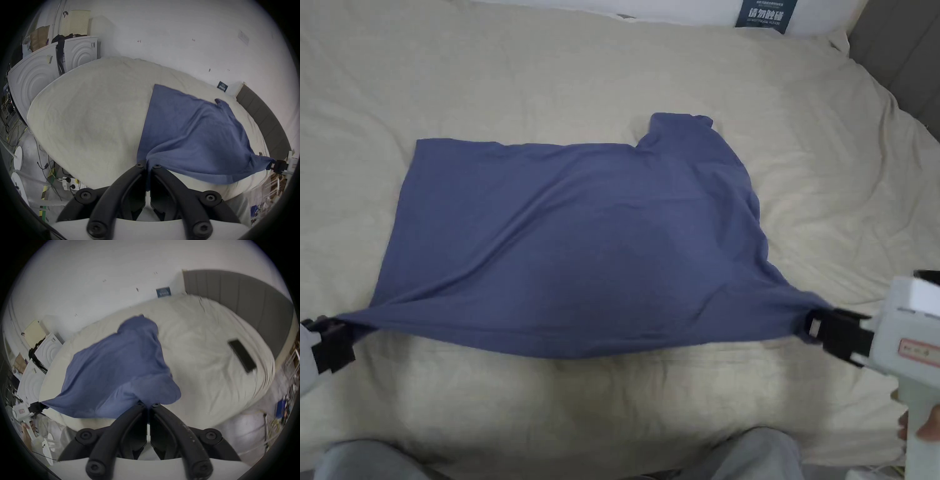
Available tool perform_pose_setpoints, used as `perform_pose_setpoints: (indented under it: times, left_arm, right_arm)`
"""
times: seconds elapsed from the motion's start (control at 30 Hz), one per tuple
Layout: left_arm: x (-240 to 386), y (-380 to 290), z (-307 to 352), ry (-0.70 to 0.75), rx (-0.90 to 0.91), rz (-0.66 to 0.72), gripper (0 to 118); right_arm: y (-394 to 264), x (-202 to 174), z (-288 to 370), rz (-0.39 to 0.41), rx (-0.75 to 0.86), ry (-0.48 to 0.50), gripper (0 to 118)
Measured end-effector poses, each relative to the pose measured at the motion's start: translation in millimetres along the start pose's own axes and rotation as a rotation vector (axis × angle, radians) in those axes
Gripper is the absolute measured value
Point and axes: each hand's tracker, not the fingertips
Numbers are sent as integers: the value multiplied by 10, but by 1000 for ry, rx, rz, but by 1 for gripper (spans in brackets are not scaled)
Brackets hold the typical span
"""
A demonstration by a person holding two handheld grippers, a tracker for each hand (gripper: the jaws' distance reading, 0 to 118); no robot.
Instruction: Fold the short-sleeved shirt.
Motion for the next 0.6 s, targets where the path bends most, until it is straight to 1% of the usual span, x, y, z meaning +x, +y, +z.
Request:
perform_pose_setpoints:
  times: [0.07, 0.1, 0.2, 0.23, 0.33, 0.37, 0.47, 0.5, 0.6]
  left_arm:
    - [19, 210, -45, -22, 16, 40, 4]
    - [32, 335, -96, -32, 24, 59, 4]
    - [98, 658, -350, -22, 19, 56, 4]
    - [119, 761, -459, -18, 23, 53, 4]
    - [132, 998, -862, 7, -4, 68, 4]
    - [140, 1064, -1003, 26, -13, 63, 4]
    - [172, 1215, -1392, 55, -47, 50, 4]
    - [187, 1240, -1514, 65, -66, 43, 4]
    - [240, 1245, -1844, 108, -130, 13, 5]
  right_arm:
    - [226, -75, -82, 39, 35, -21, 4]
    - [358, -304, -30, 48, 33, -33, 4]
    - [657, -540, -281, 52, 33, -60, 4]
    - [823, -471, -407, 53, 26, -78, 4]
    - [1044, -599, -776, 47, -11, -149, 4]
    - [1169, -491, -953, 37, -30, -179, 4]
    - [1327, -518, -1350, -19, -89, -204, 4]
    - [1393, -441, -1488, -29, -106, -216, 4]
    - [1433, -493, -1801, -24, -161, -248, 4]
